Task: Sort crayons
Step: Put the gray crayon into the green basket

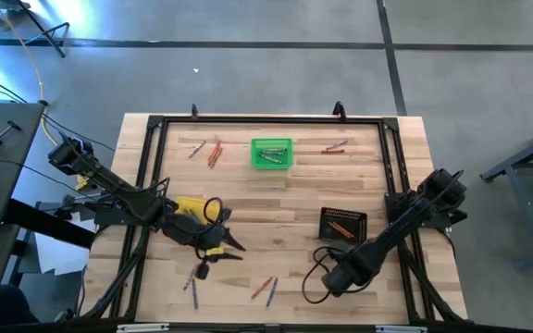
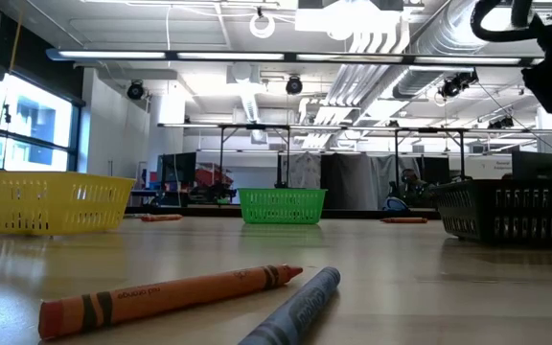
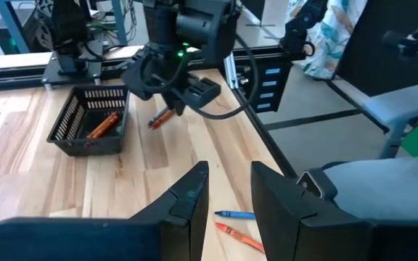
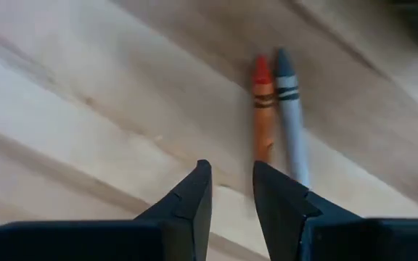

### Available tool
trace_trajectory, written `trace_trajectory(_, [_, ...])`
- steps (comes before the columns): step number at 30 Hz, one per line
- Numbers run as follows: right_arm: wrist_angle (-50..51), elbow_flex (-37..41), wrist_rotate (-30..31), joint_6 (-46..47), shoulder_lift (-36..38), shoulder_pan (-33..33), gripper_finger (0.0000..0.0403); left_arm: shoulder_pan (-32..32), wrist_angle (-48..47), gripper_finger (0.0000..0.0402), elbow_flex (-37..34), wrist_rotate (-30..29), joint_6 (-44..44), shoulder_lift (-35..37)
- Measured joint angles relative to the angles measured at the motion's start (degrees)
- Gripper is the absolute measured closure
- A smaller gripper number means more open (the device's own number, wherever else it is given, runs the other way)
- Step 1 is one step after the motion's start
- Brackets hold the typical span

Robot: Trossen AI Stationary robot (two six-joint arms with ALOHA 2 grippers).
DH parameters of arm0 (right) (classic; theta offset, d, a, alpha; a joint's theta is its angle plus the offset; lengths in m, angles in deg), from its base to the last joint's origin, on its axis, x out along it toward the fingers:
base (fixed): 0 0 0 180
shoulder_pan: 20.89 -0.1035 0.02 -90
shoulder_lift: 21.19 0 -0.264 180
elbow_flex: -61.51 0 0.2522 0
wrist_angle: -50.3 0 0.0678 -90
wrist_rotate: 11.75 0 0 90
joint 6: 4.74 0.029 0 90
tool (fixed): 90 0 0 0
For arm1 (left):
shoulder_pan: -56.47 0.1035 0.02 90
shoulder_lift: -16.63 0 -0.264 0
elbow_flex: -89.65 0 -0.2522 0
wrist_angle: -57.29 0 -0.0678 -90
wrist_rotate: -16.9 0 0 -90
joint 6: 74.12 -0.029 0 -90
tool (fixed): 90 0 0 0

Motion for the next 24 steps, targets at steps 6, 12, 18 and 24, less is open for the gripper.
trace_trajectory(6, [7.41, 0.0, 0.01, 0.02, 0.0, 0.0, 0.0309, -0.71, -0.04, 0.0312, 0.0, -0.11, 0.0, 0.0])
trace_trajectory(12, [8.55, 0.0, 0.02, 0.02, -0.01, 0.04, 0.0309, -0.68, -0.11, 0.0312, 0.0, -0.14, 0.07, 0.0])
trace_trajectory(18, [8.57, 0.0, 0.04, 0.04, -0.2, 0.04, 0.0309, -0.68, -0.23, 0.0312, 0.0, -0.13, 0.02, 0.0])
trace_trajectory(24, [8.74, 0.0, -1.24, 0.19, -2.44, 0.02, 0.0309, -0.68, -2.11, 0.0312, 0.0, -0.15, 0.07, -0.02])
